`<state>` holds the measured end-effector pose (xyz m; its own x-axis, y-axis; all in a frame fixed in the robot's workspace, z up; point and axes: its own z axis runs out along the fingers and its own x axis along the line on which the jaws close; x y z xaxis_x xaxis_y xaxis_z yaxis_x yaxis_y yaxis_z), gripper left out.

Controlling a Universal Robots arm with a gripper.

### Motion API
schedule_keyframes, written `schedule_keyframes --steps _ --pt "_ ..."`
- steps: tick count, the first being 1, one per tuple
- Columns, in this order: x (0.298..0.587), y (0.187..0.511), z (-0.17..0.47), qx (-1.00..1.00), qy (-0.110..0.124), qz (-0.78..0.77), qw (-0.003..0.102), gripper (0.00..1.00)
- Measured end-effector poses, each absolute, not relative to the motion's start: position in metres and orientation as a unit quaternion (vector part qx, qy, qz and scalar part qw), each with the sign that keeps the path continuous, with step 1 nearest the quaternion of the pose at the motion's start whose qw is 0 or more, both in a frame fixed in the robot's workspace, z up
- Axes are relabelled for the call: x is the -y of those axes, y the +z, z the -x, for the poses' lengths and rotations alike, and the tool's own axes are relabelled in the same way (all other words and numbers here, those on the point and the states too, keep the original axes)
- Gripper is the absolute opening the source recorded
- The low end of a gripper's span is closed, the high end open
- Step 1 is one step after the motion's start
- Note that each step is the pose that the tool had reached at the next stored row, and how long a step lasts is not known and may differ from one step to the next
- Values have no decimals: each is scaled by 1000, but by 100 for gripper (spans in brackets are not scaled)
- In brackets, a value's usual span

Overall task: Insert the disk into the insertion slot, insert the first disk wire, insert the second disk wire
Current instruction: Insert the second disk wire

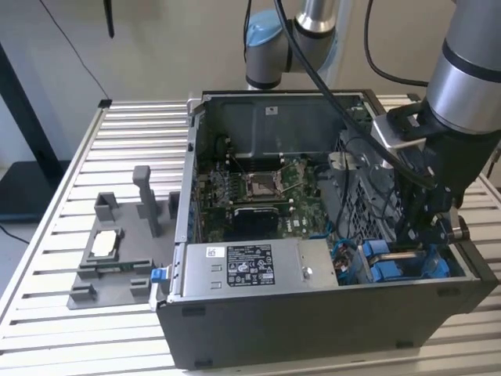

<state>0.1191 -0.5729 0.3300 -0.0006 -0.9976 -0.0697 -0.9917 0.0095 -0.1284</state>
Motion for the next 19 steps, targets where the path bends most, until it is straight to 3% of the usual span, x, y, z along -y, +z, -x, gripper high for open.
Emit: schedule_keyframes --steps 1,2,19 --pt "573 330 -119 -707 -21 703 70 18" --pt "573 330 -119 -707 -21 703 70 24" --pt "573 363 -119 -707 -19 704 66 24"
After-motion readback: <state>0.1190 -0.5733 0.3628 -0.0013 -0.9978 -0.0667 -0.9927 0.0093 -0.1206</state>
